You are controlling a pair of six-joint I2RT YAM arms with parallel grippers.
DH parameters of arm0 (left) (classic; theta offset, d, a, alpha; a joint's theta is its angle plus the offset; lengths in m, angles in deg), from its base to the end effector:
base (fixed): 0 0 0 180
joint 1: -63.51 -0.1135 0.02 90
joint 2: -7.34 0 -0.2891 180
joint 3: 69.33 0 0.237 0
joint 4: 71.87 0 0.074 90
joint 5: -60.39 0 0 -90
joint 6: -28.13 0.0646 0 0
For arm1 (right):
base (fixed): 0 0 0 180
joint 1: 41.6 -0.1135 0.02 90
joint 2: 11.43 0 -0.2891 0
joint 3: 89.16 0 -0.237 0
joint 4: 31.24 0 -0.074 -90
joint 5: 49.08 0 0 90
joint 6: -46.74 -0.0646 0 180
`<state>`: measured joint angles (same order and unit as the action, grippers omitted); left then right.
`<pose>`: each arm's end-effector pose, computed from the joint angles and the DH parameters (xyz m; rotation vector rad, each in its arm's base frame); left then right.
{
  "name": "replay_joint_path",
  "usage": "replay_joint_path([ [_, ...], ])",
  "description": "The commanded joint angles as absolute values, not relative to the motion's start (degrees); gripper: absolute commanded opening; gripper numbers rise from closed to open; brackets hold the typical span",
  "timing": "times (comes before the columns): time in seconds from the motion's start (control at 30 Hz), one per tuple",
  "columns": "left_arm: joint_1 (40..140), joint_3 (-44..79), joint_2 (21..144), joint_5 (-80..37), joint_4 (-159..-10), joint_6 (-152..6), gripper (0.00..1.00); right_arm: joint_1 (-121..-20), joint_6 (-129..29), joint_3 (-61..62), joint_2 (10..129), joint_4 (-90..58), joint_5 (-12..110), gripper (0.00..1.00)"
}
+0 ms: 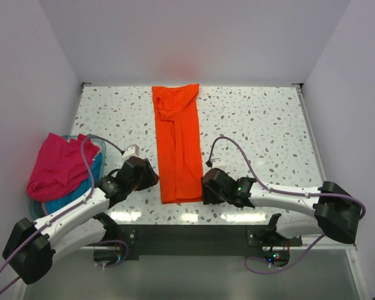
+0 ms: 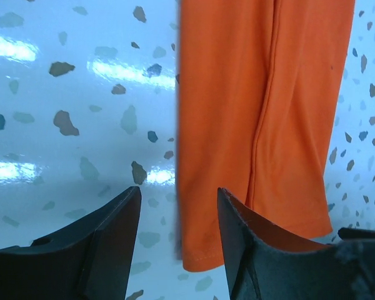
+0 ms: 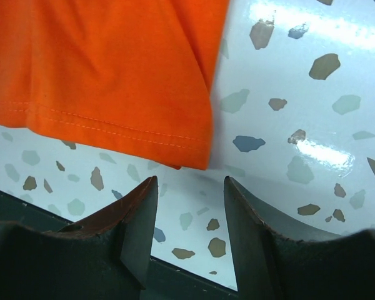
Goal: Fold and stack the t-shirts
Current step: Fold the tshirt
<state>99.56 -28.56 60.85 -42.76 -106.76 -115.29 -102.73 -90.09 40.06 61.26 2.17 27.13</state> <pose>0.1473 -0.0890 0.1925 -0.4728 2.3784 -0.4625 0.1253 0.1954 0.1886 -0.2226 2.5503 0.4641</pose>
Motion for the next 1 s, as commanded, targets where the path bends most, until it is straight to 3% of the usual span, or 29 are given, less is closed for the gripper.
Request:
replay_joint_path([
  [0.0,102.3,-29.8,60.2,-41.3,-105.3,-117.4,0.57,-103.0,-92.4,40.8,60.4,-0.8,24.3,0.5],
  [0.27,108.4,-33.4,64.6,-38.8,-100.7,-118.6,0.59,-103.0,-92.9,41.1,61.2,-3.5,22.6,0.52],
  [0.63,112.4,-34.1,69.0,-38.1,-100.0,-120.0,0.52,-103.0,-93.6,40.8,65.3,-5.2,22.2,0.52],
  [0.77,113.7,-33.9,69.3,-38.4,-101.6,-121.3,0.46,-103.0,-94.1,41.8,66.1,-6.2,22.0,0.49],
  [0.97,115.6,-34.6,70.7,-37.3,-102.6,-121.8,0.34,-103.0,-94.9,44.9,65.1,-7.4,23.5,0.14],
])
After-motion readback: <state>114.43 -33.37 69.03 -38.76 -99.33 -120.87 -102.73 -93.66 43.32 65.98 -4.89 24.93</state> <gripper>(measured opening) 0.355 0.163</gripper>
